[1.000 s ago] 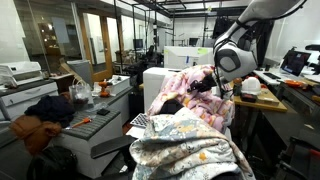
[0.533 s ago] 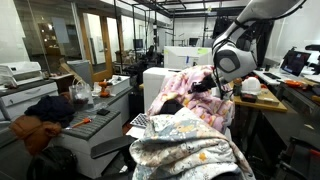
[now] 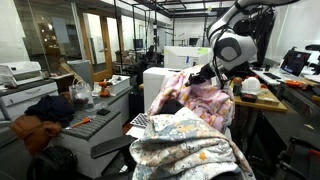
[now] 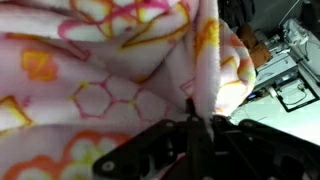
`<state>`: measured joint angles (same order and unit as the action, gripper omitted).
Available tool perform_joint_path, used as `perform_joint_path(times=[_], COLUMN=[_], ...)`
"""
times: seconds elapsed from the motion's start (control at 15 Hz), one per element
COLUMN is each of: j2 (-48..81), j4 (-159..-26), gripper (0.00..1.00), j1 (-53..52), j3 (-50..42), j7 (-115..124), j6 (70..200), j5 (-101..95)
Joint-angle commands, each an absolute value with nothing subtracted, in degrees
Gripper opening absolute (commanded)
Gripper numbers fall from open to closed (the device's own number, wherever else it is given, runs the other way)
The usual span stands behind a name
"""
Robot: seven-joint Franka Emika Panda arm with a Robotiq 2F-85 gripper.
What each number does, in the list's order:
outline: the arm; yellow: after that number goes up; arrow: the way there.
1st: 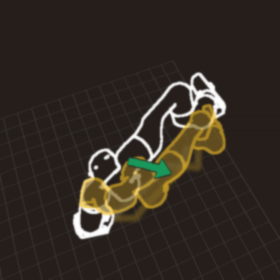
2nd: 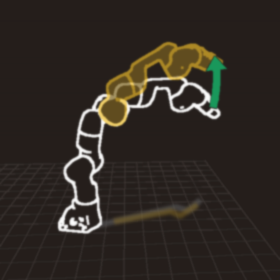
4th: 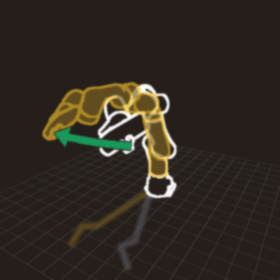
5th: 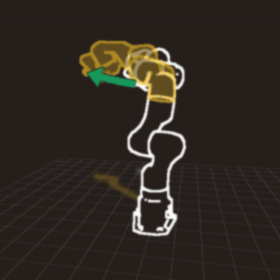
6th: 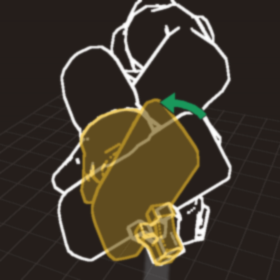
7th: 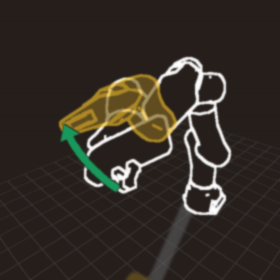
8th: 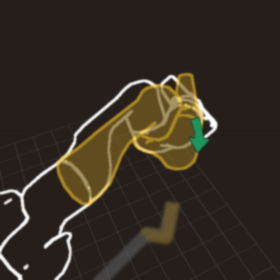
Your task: Put the fleece on the boxes
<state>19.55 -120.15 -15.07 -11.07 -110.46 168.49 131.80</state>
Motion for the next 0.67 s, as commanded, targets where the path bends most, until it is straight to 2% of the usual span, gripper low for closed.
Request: perform_joint_path(times=[0.0, 0.6], j2=[14.1, 9.7], j4=[-121.2, -112.1], gripper=[0.01, 0.01], j1=[-14.8, -12.8], j3=[-8.8, -9.0], j7=[-105.2, -89.4], j6=[172.6, 178.4], j5=[126.8, 116.8])
